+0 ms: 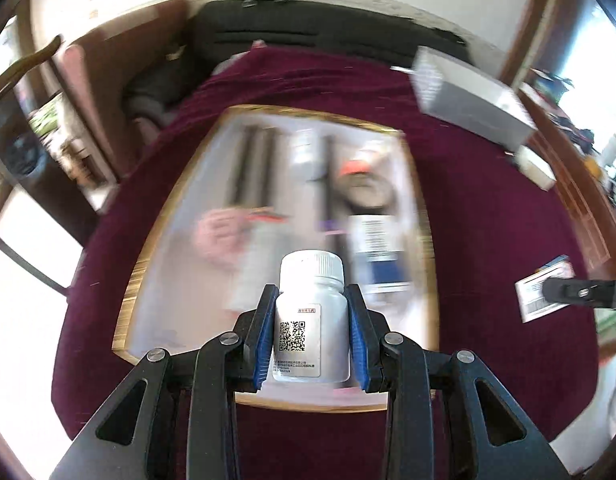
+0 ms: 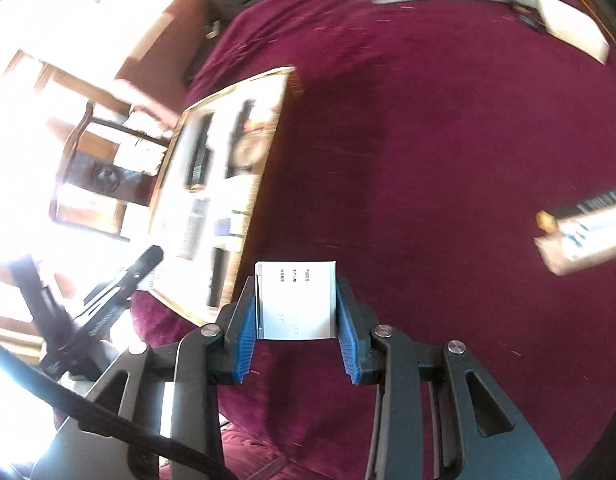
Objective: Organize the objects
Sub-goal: 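Carry the pill bottle and small white box into the tray and open both grippers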
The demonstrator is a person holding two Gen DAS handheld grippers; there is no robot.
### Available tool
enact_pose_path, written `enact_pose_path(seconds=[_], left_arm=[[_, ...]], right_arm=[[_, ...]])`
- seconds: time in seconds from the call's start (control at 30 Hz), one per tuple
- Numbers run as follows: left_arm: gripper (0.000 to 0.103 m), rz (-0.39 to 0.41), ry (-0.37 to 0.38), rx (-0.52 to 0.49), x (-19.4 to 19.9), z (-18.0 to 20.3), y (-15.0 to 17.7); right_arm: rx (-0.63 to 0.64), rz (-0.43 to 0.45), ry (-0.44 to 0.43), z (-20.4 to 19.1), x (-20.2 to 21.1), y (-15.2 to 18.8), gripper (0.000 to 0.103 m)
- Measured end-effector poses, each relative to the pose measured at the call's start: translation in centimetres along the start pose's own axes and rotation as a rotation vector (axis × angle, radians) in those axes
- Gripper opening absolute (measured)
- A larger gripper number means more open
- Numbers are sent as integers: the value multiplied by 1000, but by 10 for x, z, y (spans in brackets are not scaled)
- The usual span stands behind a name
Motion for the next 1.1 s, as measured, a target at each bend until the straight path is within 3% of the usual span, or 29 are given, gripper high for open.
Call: enact_pose_path(seconds=[0.23, 0.47, 0.7, 1.1], left_arm=[[28, -27, -57, 11, -15, -63, 9], [28, -62, -35, 9, -39, -80, 17], [28, -73, -47, -24, -51, -91, 16], [29, -82, -17, -25, -57, -90, 7]], right_arm=[[79, -74, -61, -76, -52, 1, 34], [137, -174, -73, -128, -112, 18, 34], [142, -238, -51, -143, -152, 25, 34], [149, -247, 9, -144, -182, 28, 34]])
Point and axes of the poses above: each gripper's, at about its wrist camera, not at the fingertips, and x roughly against the way its jaws point, z to its right, y to its underside, the point moved 9 cm from there along -x, roughly the way its jaws point, and after that the axes turned 10 degrees about z, right-handed, at the moved point
